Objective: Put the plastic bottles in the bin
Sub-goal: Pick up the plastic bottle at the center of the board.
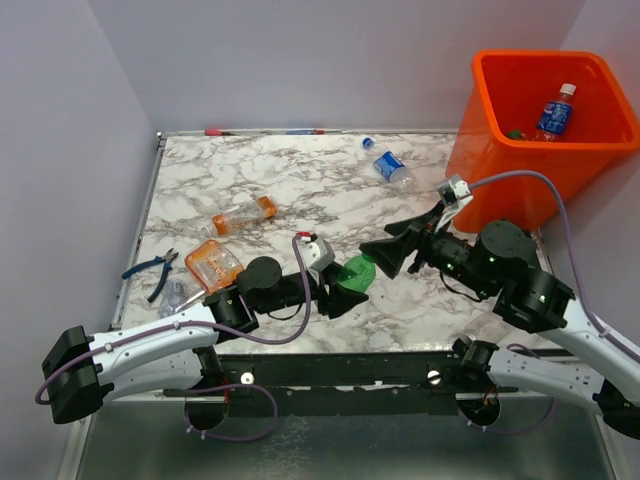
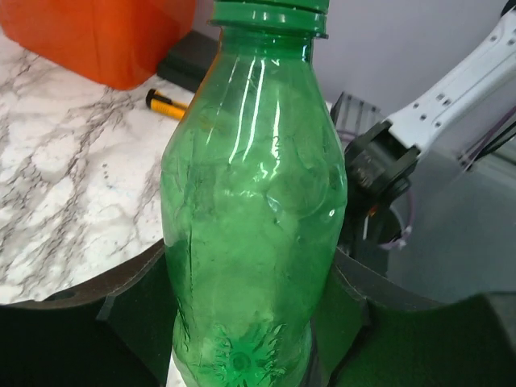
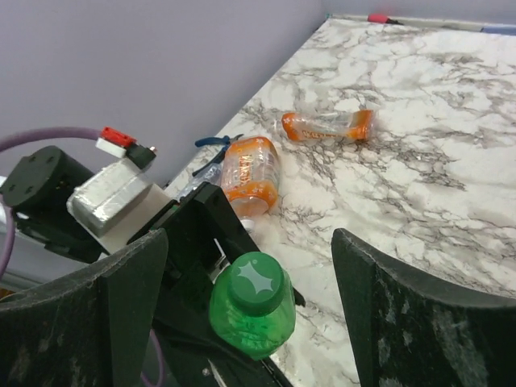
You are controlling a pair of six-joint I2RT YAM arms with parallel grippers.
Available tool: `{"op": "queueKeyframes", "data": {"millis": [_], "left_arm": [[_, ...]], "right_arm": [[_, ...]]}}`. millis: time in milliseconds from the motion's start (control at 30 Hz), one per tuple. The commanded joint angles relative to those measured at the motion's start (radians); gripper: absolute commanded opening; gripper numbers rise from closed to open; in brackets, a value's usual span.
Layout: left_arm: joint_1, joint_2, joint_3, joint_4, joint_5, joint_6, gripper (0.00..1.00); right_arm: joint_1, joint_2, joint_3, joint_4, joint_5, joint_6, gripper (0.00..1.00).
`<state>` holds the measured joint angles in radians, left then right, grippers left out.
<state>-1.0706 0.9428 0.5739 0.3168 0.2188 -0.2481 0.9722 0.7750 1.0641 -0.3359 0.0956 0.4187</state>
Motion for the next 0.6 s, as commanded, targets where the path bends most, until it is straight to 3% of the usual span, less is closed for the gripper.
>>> {"op": "queueKeyframes", "data": {"millis": [0, 267, 467, 567], "left_arm": [[0.001, 0.000, 0.025, 0.132, 0.016, -0.151, 0.34], [0.001, -0.001, 0.031, 0.133, -0.018, -0.179, 0.34], [0.001, -0.014, 0.025, 0.133, -0.048, -0.179, 0.34], [0.001, -0.021, 0.023, 0.133, -0.064, -0.182, 0.37]], "right_arm": [[0.003, 0.051, -0.032, 0.096, 0.037, 0.044, 0.86], [0.003, 0.081, -0.090, 0.204, -0.021, 0.067, 0.73], [0.003, 0.084, -0.112, 0.221, -0.016, 0.082, 0.48], [0.003, 0.086, -0.117, 0.224, -0.021, 0.084, 0.41]]}}
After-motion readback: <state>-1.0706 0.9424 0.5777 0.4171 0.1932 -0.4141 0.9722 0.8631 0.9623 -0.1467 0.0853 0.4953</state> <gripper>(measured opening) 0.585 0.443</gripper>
